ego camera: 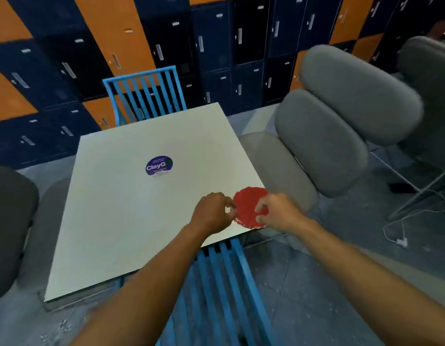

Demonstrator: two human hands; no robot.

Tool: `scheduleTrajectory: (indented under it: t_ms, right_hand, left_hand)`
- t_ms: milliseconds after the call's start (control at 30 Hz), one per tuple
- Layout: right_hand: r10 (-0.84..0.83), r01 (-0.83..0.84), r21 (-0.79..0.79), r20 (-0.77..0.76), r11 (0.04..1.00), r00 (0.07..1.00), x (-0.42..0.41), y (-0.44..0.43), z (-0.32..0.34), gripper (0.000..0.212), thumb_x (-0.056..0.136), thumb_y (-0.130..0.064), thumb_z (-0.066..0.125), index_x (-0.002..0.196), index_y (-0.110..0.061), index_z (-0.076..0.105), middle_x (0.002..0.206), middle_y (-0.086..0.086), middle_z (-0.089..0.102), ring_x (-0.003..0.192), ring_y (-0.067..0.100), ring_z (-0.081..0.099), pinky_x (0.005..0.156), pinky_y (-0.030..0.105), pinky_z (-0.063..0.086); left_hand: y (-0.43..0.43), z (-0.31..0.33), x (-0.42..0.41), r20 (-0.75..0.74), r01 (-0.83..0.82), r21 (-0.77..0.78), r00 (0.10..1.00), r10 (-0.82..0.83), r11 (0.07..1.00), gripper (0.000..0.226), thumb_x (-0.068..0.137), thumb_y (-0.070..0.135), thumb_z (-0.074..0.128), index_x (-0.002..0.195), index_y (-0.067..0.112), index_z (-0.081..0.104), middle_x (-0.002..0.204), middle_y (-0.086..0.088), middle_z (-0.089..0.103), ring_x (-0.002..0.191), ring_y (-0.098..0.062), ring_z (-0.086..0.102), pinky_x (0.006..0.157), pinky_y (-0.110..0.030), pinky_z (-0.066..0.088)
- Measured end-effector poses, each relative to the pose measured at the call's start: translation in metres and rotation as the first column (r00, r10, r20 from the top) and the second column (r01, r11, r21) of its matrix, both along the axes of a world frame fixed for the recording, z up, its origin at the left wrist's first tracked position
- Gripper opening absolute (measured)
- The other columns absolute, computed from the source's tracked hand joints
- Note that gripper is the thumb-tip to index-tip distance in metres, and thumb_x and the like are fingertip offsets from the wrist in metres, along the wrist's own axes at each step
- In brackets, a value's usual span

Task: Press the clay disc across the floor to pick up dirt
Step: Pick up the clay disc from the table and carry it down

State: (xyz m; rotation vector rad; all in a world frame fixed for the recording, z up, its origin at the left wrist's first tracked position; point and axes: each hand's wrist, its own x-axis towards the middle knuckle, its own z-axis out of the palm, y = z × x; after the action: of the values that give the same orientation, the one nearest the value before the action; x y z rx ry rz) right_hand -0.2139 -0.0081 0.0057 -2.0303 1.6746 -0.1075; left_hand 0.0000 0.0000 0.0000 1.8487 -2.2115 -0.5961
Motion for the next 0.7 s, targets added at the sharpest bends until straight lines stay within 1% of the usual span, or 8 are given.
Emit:
scheduleTrajectory:
  t_ms: [100,133,200,300,400,467,567,700]
  right_hand:
    - [0.014,-0.013,0.023,-0.049,1.000,0.999,-0.005,-0.009,-0.032,0.031,0.081,-0.039,0.083,0.109,-0.030,0.075,0.141,0.000,0.057,0.111,0.021,0.064,0.093,0.035,0.055]
    - [0.024,-0.021,0.047,-0.080,0.999,0.996,-0.004,-0.010,-0.042,0.031,0.082,-0.037,0.082,0.111,-0.029,0.075,0.145,0.003,0.054,0.110,0.023,0.065,0.091,0.034,0.056]
    - [0.034,-0.030,0.045,-0.104,0.999,0.994,-0.006,-0.017,-0.066,0.031,0.083,-0.033,0.080,0.113,-0.027,0.074,0.135,0.003,0.062,0.105,0.024,0.067,0.087,0.032,0.055]
    - [0.039,-0.035,0.033,-0.143,0.999,0.989,-0.007,-0.027,-0.096,0.031,0.082,-0.029,0.078,0.113,-0.026,0.073,0.117,0.003,0.068,0.102,0.028,0.067,0.085,0.040,0.058]
    - [0.074,-0.072,0.019,-0.185,0.997,0.980,-0.008,-0.036,-0.124,0.027,0.084,-0.026,0.073,0.111,-0.023,0.073,0.111,0.004,0.066,0.099,0.032,0.066,0.081,0.043,0.058]
    - [0.080,-0.080,0.007,-0.191,0.997,0.978,-0.010,-0.040,-0.138,0.022,0.086,-0.022,0.070,0.108,-0.021,0.072,0.110,0.004,0.065,0.102,0.031,0.063,0.081,0.042,0.057]
    - [0.092,-0.101,-0.039,-0.186,0.994,0.978,-0.012,-0.043,-0.146,0.019,0.085,-0.024,0.072,0.104,-0.021,0.074,0.105,0.004,0.065,0.103,0.030,0.062,0.078,0.042,0.057]
    - [0.125,-0.138,-0.050,-0.207,0.989,0.970,-0.016,-0.043,-0.144,0.017,0.085,-0.023,0.072,0.101,-0.021,0.079,0.098,0.003,0.067,0.101,0.029,0.062,0.072,0.037,0.056]
  left_hand:
    - [-0.015,-0.037,-0.017,-0.008,-0.001,0.087,1.000,0.001,0.996,0.022,0.100,0.032,0.074,0.118,0.023,0.082,0.122,0.004,0.078,0.112,-0.018,0.071,0.092,-0.032,0.053]
    - [-0.017,-0.050,-0.022,0.001,-0.002,0.107,1.000,0.002,0.994,0.020,0.098,0.031,0.075,0.115,0.023,0.083,0.120,0.004,0.079,0.110,-0.019,0.071,0.090,-0.032,0.055]
    - [-0.024,-0.075,-0.031,0.000,0.010,0.126,1.000,-0.010,0.992,0.018,0.096,0.032,0.075,0.110,0.024,0.084,0.115,0.003,0.080,0.105,-0.022,0.072,0.088,-0.037,0.059]
    - [-0.036,-0.108,-0.041,0.047,0.058,0.106,0.997,-0.063,0.993,0.023,0.096,0.036,0.074,0.111,0.021,0.082,0.112,-0.002,0.076,0.101,-0.024,0.070,0.084,-0.035,0.057]
    - [-0.044,-0.136,-0.049,0.074,0.132,0.056,0.988,-0.136,0.990,0.028,0.098,0.043,0.073,0.114,0.023,0.082,0.112,-0.001,0.074,0.103,-0.025,0.067,0.085,-0.033,0.050]
    - [-0.046,-0.150,-0.049,0.096,0.162,0.020,0.982,-0.163,0.987,0.032,0.095,0.046,0.075,0.116,0.023,0.081,0.114,-0.002,0.075,0.105,-0.026,0.067,0.091,-0.038,0.054]
    - [-0.047,-0.161,-0.049,0.122,0.195,-0.042,0.974,-0.188,0.980,0.027,0.094,0.038,0.078,0.110,0.018,0.083,0.106,-0.005,0.076,0.098,-0.028,0.066,0.088,-0.045,0.056]
    - [-0.049,-0.167,-0.049,0.179,0.269,-0.096,0.952,-0.249,0.958,0.016,0.092,0.029,0.082,0.097,0.014,0.084,0.093,-0.005,0.078,0.083,-0.029,0.067,0.078,-0.044,0.058]
